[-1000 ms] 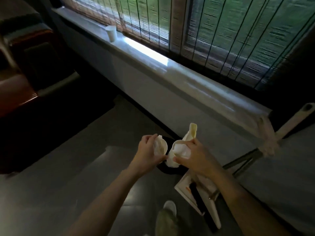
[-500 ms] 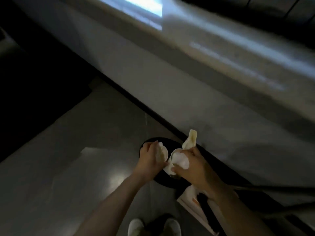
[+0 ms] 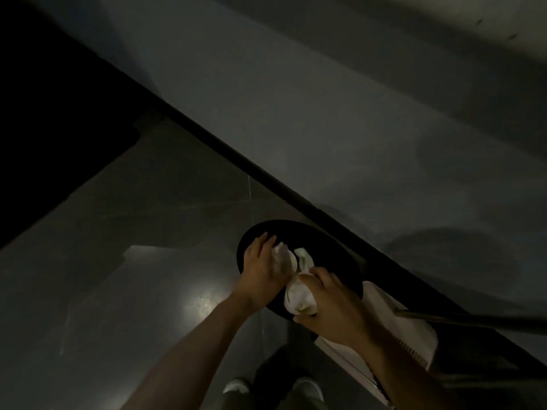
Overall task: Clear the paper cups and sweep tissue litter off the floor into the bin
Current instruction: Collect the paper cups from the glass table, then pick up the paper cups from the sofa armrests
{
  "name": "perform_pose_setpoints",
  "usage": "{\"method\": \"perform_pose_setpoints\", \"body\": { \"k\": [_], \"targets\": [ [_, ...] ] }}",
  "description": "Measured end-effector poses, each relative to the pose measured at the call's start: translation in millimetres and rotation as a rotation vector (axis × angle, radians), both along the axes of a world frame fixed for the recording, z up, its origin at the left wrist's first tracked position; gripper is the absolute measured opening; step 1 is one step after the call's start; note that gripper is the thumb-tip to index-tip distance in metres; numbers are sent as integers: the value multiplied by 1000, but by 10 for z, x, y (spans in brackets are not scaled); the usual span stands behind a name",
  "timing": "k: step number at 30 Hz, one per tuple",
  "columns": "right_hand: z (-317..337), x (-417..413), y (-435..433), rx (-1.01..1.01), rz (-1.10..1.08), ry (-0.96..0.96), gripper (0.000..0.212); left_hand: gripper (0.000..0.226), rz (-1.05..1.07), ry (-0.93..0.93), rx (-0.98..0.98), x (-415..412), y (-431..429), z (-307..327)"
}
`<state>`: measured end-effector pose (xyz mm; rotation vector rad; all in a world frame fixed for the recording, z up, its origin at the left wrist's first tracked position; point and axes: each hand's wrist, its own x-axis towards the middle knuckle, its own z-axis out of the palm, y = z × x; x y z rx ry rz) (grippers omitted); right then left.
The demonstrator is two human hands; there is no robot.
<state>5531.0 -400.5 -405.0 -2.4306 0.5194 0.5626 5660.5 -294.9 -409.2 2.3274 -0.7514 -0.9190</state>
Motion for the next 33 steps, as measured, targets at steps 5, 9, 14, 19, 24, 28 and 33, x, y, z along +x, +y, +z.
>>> {"method": "perform_pose_setpoints", "body": {
  "k": [5,9,14,19,24,28,33],
  "targets": [
    [361,77,-29,1,-102,1,84,75,7,19,26,-10,90,385],
    [1079,274,-59,31,-97,47,80,70,28,3,-3,101,228,1135],
    [2414,755,91,-20,62,-29,71,68,89,-96,-24,344,637,2509],
    [3895,1470,621,-136,299,-164,72,67,180,-325,-12,683,1356,3887],
    [5178,2139,1745,-193,519,-354,71,75,364,-521,45,983,2583,5056],
    [5907,2486,3029,-158,693,-486,71,79,581,-596,93,997,3953,5775],
    [6301,2681,4881,-83,865,-553,71,82,815,-653,206,795,5779,6199]
  ]
}}
